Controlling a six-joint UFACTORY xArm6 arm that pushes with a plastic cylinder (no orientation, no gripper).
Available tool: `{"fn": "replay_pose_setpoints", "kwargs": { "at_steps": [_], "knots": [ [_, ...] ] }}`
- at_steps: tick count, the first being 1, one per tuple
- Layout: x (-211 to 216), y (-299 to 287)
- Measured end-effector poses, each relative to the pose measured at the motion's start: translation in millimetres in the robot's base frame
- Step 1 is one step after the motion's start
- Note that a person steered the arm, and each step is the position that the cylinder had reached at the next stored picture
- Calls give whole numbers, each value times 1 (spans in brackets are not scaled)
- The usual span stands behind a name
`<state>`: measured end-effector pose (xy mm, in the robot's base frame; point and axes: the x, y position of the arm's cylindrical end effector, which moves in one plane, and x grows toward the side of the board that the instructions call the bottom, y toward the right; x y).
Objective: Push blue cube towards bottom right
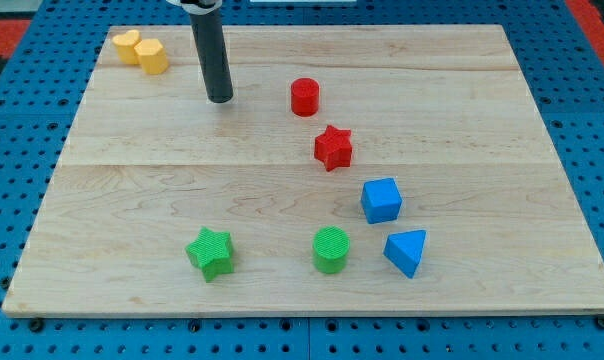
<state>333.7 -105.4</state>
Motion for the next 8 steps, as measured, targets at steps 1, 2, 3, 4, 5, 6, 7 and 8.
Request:
{"fn": "replay_pose_setpoints", "kwargs": {
  "at_steps": [1, 2, 3, 4, 5, 6, 7, 8],
  "knots": [
    [0, 2],
    [7, 15],
    [22, 38],
    [22, 39],
    [46, 44],
    [130, 49],
    [173, 135],
    [176, 223]
  ]
}}
